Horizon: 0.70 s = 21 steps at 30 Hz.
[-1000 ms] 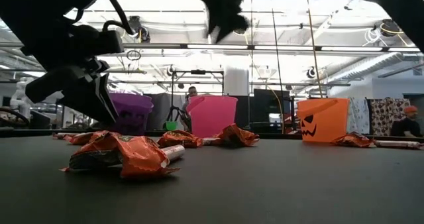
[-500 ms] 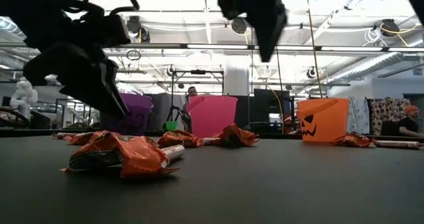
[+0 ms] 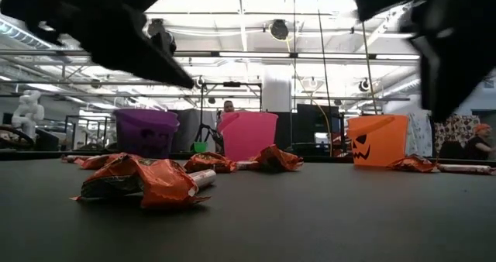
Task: Sort candy by brand, put in halloween buckets
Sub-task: Put the red chocolate bar into the pink bucket
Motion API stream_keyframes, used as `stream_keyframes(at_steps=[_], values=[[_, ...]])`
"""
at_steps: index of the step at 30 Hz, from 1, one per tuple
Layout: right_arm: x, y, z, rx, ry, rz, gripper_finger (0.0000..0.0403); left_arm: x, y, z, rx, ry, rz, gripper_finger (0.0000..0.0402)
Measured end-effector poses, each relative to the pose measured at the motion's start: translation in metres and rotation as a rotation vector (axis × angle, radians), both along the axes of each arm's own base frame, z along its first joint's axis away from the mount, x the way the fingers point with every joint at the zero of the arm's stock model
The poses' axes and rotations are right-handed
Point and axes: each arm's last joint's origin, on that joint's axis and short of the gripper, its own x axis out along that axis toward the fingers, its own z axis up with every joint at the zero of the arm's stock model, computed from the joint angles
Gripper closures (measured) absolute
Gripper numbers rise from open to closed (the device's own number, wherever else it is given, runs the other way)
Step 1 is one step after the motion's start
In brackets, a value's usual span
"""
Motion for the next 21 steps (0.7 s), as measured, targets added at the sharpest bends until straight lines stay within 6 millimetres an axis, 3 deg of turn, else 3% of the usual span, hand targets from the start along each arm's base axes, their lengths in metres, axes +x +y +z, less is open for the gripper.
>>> stream_keyframes(at_steps=[4, 9, 17, 21], values=[[-0.015, 0.029, -0.004, -0.046, -0.174, -0.012, 0.0211, 0.006, 0.020, -0.008, 0.106, 0.017, 0.220, 0.0261], [-0.018, 0.048, -0.004, -0.045, -0.336, 0.007, 0.0211, 0.014, 0.060, -0.020, 0.027, 0.142, 0.228, 0.0261], [-0.012, 0.054, -0.003, -0.057, -0.453, 0.047, 0.0211, 0.020, 0.100, -0.020, -0.049, 0.163, 0.186, 0.0261], [-0.010, 0.052, -0.003, -0.061, -0.445, 0.060, 0.0211, 0.022, 0.109, -0.032, -0.081, 0.215, 0.182, 0.0261]])
